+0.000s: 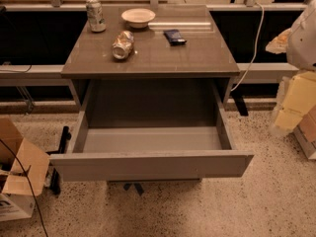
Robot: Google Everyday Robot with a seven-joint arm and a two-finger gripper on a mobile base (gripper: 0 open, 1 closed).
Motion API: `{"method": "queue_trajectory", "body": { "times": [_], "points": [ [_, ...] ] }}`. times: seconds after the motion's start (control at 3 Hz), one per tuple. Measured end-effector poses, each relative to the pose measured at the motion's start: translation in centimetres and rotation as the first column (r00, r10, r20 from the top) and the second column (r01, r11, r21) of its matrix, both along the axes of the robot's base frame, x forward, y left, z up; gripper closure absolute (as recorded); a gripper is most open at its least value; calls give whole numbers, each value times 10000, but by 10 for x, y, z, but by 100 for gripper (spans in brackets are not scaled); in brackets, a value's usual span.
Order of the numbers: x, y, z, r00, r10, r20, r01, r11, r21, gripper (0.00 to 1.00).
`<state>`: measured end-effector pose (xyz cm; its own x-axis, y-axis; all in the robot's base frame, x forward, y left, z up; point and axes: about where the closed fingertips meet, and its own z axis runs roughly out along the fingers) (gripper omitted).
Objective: Place orange can into top drawer
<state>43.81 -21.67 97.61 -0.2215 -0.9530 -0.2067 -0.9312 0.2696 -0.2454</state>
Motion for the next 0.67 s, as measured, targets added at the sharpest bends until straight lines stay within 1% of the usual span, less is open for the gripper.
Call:
{"method": "queue_trajectory", "body": {
  "times": [0.33, 0.67],
  "points": [
    [3, 2, -1, 10000, -5, 10, 5, 9999, 120, 0],
    [32, 19, -8, 10000, -53, 46, 47, 9922, 1246, 0]
  ]
}}
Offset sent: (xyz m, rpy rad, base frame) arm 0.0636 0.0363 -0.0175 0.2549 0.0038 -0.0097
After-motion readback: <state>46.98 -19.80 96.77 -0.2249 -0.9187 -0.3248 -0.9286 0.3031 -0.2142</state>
